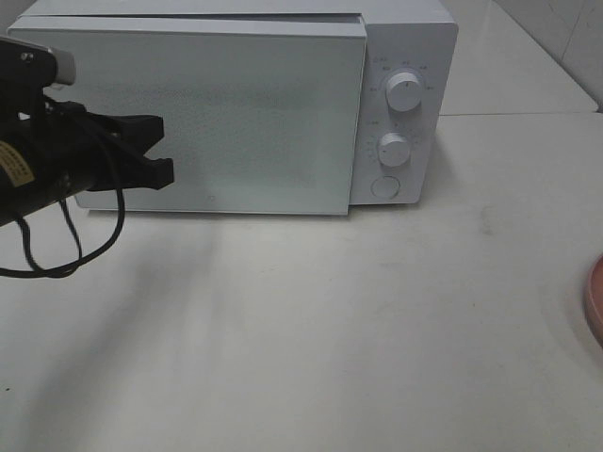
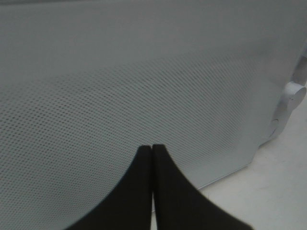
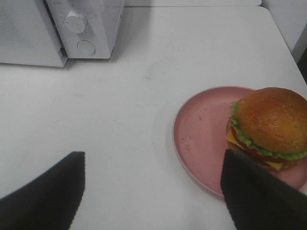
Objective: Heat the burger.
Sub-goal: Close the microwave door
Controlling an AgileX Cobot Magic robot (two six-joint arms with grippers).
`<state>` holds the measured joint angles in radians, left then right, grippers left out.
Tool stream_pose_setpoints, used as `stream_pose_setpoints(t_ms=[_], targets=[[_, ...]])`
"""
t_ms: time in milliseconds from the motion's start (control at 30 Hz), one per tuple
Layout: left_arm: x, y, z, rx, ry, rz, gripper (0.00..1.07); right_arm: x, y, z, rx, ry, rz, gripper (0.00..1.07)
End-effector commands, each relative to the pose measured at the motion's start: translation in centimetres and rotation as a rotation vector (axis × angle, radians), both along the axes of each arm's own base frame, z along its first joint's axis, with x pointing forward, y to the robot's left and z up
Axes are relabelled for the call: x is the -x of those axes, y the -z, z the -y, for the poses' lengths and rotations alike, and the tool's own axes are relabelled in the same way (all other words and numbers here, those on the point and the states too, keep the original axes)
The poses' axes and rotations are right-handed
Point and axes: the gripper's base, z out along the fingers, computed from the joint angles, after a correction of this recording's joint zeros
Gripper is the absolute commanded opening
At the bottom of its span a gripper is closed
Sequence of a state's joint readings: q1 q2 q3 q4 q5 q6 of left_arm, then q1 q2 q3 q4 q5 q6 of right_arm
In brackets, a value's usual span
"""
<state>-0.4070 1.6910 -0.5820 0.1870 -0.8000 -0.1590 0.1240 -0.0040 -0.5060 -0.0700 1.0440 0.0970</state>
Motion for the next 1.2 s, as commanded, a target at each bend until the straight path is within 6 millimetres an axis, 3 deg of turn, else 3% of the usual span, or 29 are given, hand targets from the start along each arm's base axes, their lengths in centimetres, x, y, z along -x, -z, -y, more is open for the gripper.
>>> stream_pose_setpoints(t_ms=[33,467,967,1200], targets=[[-0.7,-0.4,1.6,0.012,-0.019,-0.003,0.00,0.4,0.0,0.0,0.006,-0.002,0.034,0.75],[-2.8,-0.5,6.2,0.000,-0.079,-0.019,0.00,0.4,0.0,0.0,0.006,-0.002,0.034,0.75],[-6.1,-0.7,8.8,0.034,-0.091,-0.017,0.00,0.4,0.0,0.0,0.006,-0.002,0.034,0.75],[-7.8,0.2,9.6,0.058,-0.122,-0.026,0.00,0.4,0.0,0.0,0.005,-0.002,0.034,0.75]])
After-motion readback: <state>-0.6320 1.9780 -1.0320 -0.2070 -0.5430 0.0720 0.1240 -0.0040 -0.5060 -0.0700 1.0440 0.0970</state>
